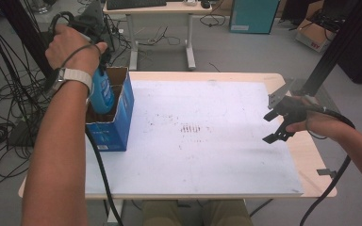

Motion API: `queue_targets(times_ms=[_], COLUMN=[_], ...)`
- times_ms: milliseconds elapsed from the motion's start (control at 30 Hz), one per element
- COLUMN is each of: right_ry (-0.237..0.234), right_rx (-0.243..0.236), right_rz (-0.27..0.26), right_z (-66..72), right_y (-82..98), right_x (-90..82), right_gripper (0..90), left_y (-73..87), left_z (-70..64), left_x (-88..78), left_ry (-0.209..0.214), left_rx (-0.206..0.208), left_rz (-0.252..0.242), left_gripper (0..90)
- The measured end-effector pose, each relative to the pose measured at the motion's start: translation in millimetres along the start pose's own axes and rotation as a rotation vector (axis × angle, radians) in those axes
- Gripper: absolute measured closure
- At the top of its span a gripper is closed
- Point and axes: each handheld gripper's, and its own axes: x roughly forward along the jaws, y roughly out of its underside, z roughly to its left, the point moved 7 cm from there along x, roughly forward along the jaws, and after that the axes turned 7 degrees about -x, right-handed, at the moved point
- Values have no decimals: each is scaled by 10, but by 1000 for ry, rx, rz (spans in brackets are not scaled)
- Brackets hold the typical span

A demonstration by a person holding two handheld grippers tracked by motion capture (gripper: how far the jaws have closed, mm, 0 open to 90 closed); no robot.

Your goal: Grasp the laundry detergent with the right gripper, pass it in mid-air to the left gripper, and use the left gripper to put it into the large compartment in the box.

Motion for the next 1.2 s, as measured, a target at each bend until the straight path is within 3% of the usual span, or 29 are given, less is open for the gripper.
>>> queue_targets(times_ms=[433,933,1200], right_ry=[-4,-1,1], right_rx=[4,10,14], right_rz=[8,17,19], right_z=[5,4,-4], right_y=[39,63,61], right_x=[26,59,78], right_gripper=[94,95,95], left_y=[96,166,230], left_z=[-17,-14,-69], left_x=[436,801,1022], left_ry=[-4,-8,1], left_rx=[-2,-2,13], left_rz=[7,-16,5], left_gripper=[378,379,379])
